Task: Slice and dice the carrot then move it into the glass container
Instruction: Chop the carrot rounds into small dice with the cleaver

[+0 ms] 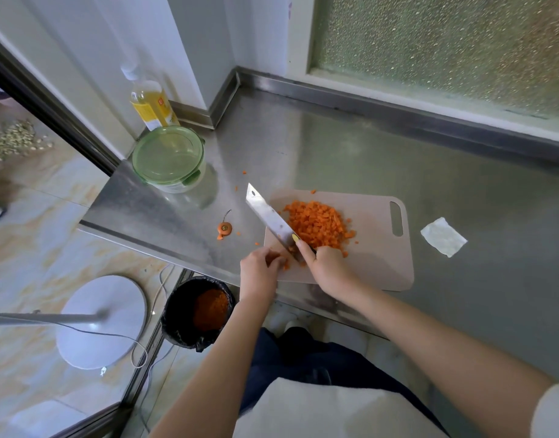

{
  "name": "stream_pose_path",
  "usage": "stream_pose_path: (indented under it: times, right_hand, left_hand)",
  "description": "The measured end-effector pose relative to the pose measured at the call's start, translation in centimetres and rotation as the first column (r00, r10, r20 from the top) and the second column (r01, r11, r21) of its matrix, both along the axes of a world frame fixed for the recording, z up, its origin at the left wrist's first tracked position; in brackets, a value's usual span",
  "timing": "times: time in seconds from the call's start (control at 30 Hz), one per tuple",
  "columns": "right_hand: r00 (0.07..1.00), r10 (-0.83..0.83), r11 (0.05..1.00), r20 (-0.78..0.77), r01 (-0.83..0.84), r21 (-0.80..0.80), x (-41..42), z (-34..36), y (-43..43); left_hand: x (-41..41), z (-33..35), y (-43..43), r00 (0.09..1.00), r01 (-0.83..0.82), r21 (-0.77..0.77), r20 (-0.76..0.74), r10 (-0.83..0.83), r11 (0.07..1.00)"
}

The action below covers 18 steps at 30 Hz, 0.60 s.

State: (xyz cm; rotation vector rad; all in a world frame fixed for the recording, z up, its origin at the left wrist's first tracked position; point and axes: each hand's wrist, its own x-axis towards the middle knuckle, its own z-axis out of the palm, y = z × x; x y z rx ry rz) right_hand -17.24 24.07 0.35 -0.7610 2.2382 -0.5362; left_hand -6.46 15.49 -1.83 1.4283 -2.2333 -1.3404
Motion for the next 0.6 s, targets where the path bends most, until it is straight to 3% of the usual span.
stream_pose_path:
  times: [0.23, 0.6]
  right_hand:
    - [0.995, -0.073, 0.994, 0.063, 0.078, -0.081, -0.7, 0.1, 0.6]
    - [0.995, -0.042, 0.997, 0.086, 0.047, -0.061, 0.5, 0.5, 1.5]
  left_hand:
    - [0.3, -0.6, 0.1, 0.990, 0.123, -0.068, 0.075, -0.118, 0.990]
    - [-0.3, -0.6, -0.1, 0.998, 0.062, -0.057, -0.005, -0.062, 0.996]
